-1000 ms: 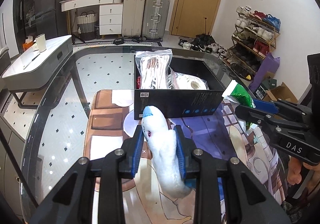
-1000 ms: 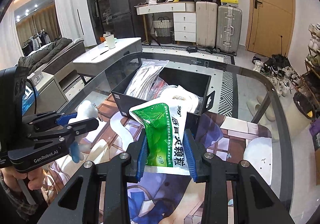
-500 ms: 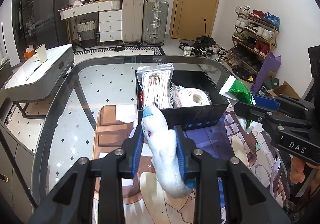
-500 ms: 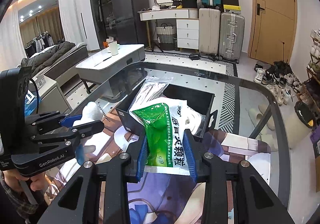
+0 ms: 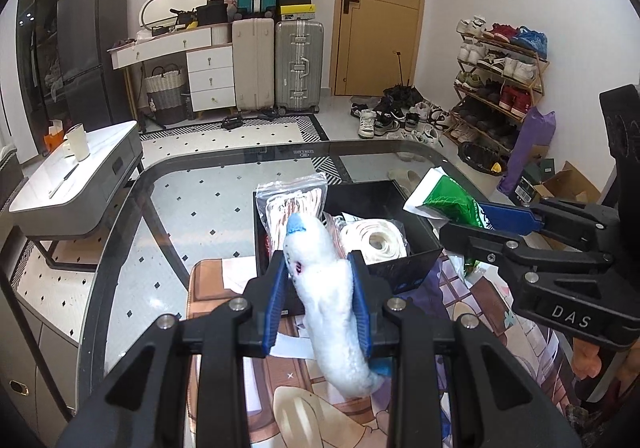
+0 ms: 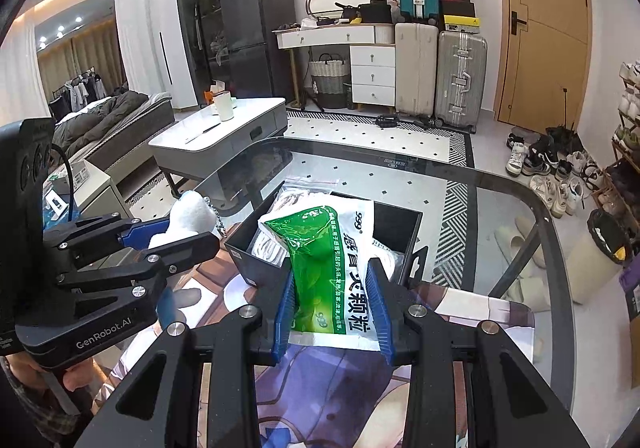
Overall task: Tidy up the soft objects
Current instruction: 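Lift plush toy with left gripper while right gripper carries green packet over box, then open left gripper over box dropping plush toy while right gripper releases green packet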
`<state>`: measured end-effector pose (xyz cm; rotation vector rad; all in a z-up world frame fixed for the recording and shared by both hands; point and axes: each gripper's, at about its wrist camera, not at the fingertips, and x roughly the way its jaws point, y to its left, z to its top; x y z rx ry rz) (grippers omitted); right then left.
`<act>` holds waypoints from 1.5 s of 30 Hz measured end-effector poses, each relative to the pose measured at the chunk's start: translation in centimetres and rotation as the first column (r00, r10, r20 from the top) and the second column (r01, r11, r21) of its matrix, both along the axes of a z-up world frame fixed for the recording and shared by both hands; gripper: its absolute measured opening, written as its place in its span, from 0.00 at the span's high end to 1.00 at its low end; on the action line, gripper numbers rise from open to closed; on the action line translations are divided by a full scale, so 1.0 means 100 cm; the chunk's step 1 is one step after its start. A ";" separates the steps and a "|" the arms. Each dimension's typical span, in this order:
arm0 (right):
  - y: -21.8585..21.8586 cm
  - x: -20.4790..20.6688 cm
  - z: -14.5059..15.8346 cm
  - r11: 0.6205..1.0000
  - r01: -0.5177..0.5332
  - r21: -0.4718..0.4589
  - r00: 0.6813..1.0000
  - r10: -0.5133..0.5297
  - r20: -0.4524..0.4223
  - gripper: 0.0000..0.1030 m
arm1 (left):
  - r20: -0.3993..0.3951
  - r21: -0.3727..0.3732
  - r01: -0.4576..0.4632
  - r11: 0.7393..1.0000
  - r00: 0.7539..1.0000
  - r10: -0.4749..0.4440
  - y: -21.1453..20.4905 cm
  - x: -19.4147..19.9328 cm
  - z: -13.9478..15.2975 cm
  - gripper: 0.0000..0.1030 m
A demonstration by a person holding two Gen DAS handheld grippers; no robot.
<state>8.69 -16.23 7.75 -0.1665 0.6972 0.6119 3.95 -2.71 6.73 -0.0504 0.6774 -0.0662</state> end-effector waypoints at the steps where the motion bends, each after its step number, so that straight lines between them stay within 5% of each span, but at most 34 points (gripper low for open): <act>1: -0.001 0.000 0.000 1.000 0.000 0.002 1.000 0.000 0.001 0.66 | 0.004 0.006 0.002 1.000 1.000 -0.002 0.000 0.001 0.001 0.73; 19: 0.004 0.037 0.006 1.000 0.024 0.020 0.999 -0.024 -0.021 0.66 | 0.021 0.019 0.025 1.000 0.999 -0.025 0.002 0.047 0.012 0.73; 45: 0.017 0.107 -0.033 0.998 0.055 0.033 0.990 -0.050 -0.133 0.66 | -0.050 -0.048 0.021 0.999 0.998 -0.023 0.013 0.098 -0.026 0.72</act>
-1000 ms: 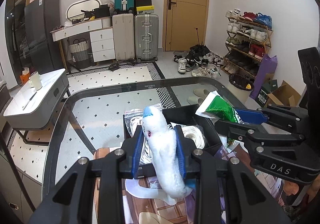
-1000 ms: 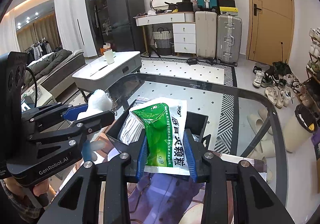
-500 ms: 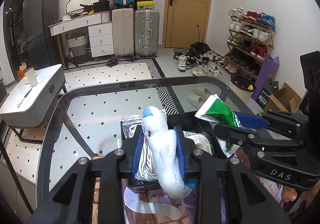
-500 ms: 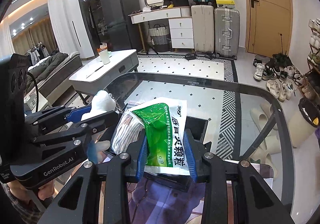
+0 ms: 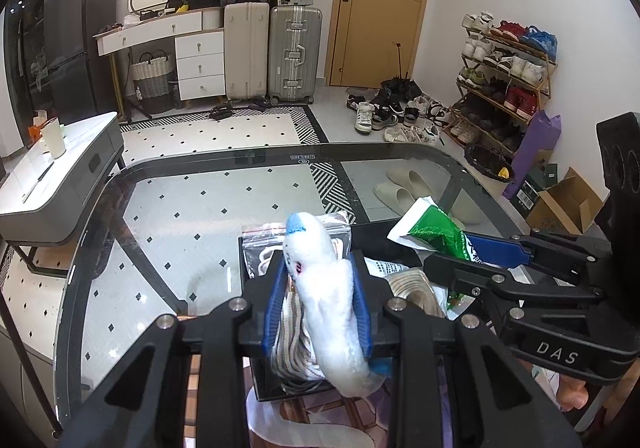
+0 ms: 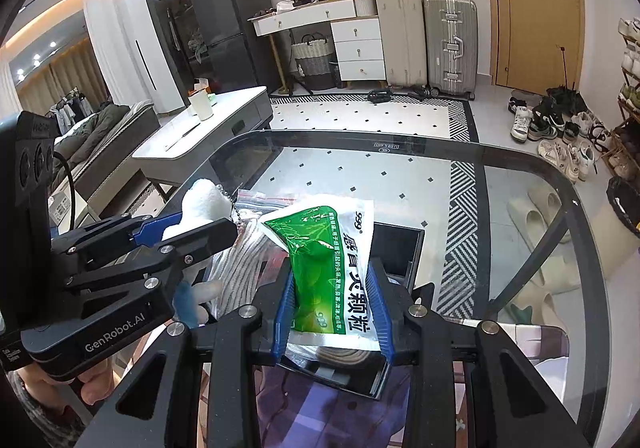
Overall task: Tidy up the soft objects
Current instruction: 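Open left gripper over box dropping plush toy while right gripper releases green packet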
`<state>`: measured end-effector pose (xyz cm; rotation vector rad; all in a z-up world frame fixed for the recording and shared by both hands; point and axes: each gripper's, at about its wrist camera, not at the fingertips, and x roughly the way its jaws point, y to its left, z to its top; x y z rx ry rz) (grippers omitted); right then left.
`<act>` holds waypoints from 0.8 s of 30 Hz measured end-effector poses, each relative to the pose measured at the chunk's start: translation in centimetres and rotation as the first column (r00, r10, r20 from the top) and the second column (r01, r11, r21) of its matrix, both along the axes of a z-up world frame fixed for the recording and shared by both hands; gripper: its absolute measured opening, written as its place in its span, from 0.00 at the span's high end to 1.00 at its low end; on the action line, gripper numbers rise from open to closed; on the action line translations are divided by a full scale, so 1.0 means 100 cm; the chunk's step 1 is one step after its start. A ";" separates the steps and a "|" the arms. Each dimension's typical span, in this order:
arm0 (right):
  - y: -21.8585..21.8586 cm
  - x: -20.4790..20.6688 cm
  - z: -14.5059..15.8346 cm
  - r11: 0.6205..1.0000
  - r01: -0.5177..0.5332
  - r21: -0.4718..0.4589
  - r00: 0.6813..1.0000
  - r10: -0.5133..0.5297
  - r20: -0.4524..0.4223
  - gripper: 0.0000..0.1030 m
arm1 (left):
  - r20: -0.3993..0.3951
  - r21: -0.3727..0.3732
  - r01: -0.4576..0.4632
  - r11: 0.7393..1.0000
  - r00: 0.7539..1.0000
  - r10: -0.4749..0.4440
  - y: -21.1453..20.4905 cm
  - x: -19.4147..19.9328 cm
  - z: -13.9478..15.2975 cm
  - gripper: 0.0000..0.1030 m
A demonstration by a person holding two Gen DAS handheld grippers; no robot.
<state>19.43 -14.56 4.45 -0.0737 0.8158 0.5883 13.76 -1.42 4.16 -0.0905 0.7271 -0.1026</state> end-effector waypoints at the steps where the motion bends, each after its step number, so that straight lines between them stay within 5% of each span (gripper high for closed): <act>1: 0.000 0.001 -0.001 1.000 0.001 -0.001 1.000 -0.001 -0.002 0.66 | -0.002 -0.001 0.000 1.000 1.000 0.000 0.000 0.001 -0.002 0.72; 12: 0.001 0.007 -0.013 1.000 -0.008 0.001 1.000 0.008 -0.020 0.60 | -0.012 -0.018 0.028 0.999 1.000 -0.028 -0.001 0.004 -0.012 0.62; 15: 0.001 0.006 -0.012 1.000 -0.008 0.003 1.000 0.008 -0.016 0.55 | -0.016 -0.012 0.038 0.999 0.999 -0.038 -0.002 0.004 -0.012 0.50; 22: -0.007 0.001 -0.007 1.000 0.007 0.012 1.000 -0.007 -0.003 0.49 | -0.024 -0.006 0.041 0.999 0.999 -0.041 -0.001 -0.002 -0.012 0.43; 24: -0.012 -0.002 -0.006 1.000 0.017 0.015 1.000 -0.017 0.005 0.40 | -0.025 -0.011 0.043 0.999 0.999 -0.043 -0.001 -0.004 -0.012 0.36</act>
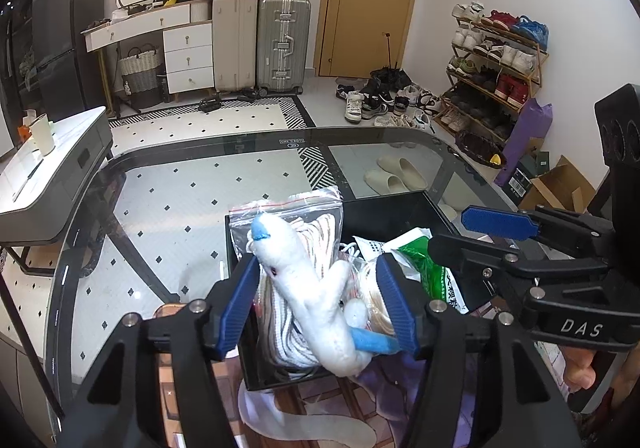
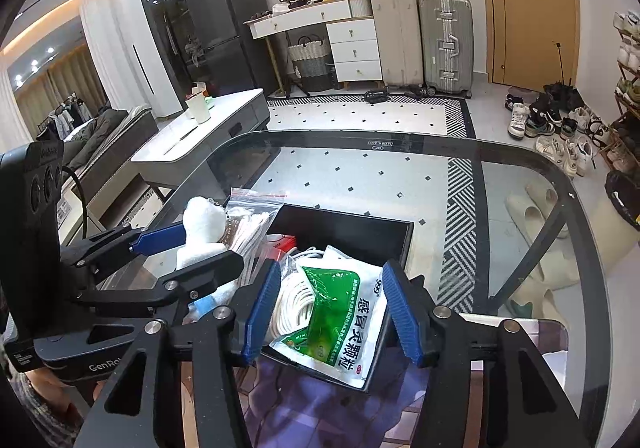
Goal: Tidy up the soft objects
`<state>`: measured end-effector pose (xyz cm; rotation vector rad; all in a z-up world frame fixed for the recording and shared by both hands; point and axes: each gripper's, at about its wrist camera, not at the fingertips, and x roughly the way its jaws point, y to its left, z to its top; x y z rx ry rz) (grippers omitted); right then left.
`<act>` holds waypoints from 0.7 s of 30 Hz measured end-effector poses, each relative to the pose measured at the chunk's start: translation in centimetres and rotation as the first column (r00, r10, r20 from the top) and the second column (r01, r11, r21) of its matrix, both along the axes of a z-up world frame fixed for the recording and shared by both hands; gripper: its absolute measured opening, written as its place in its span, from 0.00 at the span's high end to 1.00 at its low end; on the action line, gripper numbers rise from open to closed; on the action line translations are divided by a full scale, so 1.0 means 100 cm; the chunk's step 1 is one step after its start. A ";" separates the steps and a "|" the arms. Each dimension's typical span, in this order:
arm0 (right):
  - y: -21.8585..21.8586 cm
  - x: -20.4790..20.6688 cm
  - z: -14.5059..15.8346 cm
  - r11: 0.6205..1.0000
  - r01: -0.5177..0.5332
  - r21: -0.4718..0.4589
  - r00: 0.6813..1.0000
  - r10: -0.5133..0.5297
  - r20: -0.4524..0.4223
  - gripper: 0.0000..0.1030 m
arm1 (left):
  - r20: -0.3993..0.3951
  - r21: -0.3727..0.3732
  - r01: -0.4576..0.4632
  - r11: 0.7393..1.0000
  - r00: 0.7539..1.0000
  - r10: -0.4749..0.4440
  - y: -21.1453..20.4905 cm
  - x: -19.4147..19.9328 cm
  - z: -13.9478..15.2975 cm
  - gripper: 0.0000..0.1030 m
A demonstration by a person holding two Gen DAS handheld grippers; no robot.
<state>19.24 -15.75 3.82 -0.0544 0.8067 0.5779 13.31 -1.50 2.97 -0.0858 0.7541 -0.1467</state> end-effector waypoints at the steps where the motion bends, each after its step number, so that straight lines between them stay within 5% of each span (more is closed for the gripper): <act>1: -0.003 -0.001 0.000 1.000 0.006 0.004 1.000 -0.006 0.004 0.38 | 0.004 -0.002 -0.003 1.000 1.000 0.003 0.001 -0.002 0.001 0.31; 9: -0.023 -0.020 0.009 0.999 0.033 0.032 0.998 -0.035 0.046 0.18 | 0.035 0.009 -0.012 1.000 0.999 0.012 0.002 -0.022 0.010 0.19; 15: -0.029 -0.035 0.018 0.999 0.034 0.042 0.994 -0.038 0.098 0.09 | 0.042 0.035 -0.015 0.999 0.999 0.013 0.003 -0.034 0.015 0.18; 18: -0.032 -0.043 0.022 0.999 0.033 0.043 0.991 -0.038 0.127 0.03 | 0.052 0.041 -0.018 0.999 0.999 0.016 0.002 -0.041 0.016 0.01; 21: -0.034 -0.050 0.026 0.999 0.029 0.044 0.988 -0.035 0.153 0.02 | 0.084 0.046 -0.027 0.999 0.996 0.023 0.005 -0.050 0.019 0.00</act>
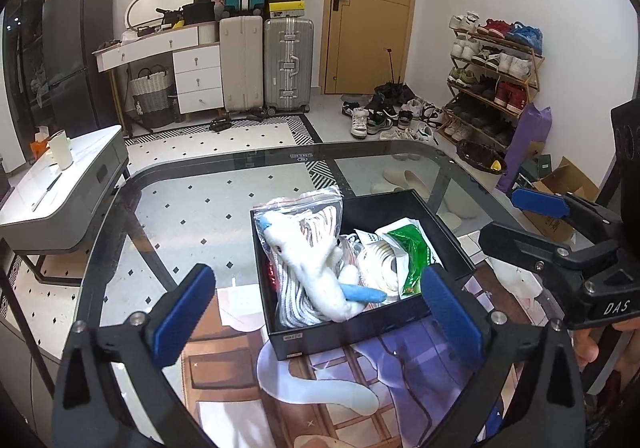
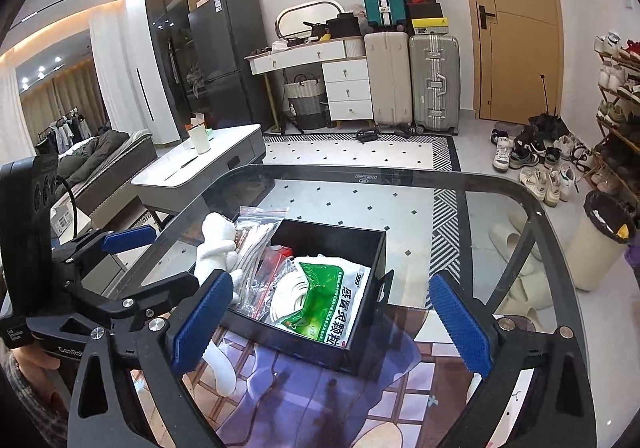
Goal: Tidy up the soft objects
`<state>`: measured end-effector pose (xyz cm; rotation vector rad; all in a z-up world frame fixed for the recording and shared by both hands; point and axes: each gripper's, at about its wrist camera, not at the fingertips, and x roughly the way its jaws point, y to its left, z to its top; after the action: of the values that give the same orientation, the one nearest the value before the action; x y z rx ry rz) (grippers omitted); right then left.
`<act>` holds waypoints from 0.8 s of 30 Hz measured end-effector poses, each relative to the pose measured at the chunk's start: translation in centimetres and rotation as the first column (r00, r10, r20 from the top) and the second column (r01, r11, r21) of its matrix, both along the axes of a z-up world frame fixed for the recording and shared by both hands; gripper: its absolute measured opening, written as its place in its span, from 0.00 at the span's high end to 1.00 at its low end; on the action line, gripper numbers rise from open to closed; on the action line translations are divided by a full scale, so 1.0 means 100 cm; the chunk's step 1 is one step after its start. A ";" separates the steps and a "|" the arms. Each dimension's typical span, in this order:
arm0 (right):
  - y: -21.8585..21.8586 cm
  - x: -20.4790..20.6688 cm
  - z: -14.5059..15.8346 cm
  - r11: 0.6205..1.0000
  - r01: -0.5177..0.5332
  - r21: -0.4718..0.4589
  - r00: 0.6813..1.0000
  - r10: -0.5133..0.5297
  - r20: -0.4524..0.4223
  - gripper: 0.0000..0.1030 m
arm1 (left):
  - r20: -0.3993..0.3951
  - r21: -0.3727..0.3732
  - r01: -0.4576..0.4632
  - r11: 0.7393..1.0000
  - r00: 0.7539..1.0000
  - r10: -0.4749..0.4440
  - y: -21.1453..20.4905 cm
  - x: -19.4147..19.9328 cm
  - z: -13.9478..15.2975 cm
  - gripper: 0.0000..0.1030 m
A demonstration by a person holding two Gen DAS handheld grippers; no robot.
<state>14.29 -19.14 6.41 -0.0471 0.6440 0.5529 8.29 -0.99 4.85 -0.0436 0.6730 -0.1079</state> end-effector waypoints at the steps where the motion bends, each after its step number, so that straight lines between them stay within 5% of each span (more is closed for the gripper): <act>1: -0.001 -0.003 0.000 1.000 -0.003 0.002 1.000 0.003 0.009 0.02 | 0.006 -0.002 -0.002 1.000 1.000 0.002 0.001 -0.002 0.001 0.00; 24: -0.015 -0.043 -0.035 1.000 0.017 0.005 0.993 -0.017 0.115 0.01 | 0.100 0.014 -0.058 0.998 0.993 0.056 0.010 -0.041 -0.037 0.00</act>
<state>10.02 -20.63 2.86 -0.0691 0.5303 0.5311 4.22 0.04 1.17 -0.0405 0.5724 -0.0492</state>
